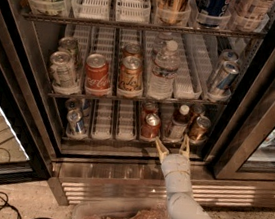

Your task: Pick blue plastic bottle from bottom shelf of fridge

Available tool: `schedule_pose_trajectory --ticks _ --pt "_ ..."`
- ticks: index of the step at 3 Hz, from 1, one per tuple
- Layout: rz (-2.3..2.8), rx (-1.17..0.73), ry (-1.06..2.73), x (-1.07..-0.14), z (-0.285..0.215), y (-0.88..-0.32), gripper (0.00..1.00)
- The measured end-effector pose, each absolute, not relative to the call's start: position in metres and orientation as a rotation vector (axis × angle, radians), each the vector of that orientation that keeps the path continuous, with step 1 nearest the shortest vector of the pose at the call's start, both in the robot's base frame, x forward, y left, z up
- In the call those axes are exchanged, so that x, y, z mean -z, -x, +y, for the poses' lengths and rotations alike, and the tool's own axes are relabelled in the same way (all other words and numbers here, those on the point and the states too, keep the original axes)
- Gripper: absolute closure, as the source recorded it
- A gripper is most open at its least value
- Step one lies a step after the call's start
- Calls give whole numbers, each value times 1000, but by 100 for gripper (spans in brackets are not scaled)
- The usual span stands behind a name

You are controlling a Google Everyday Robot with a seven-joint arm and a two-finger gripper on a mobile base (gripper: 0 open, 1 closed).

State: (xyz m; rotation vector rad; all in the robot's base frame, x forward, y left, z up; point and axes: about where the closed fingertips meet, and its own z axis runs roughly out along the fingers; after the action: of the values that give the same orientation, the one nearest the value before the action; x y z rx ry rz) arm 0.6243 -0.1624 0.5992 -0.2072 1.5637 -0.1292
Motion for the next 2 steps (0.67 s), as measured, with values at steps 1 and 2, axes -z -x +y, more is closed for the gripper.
schedule_pose_trajectory --ticks 1,2 --pt "1550 120 219 -601 -155 -632 29" --pt "1538 109 232 -601 -149 -643 29"
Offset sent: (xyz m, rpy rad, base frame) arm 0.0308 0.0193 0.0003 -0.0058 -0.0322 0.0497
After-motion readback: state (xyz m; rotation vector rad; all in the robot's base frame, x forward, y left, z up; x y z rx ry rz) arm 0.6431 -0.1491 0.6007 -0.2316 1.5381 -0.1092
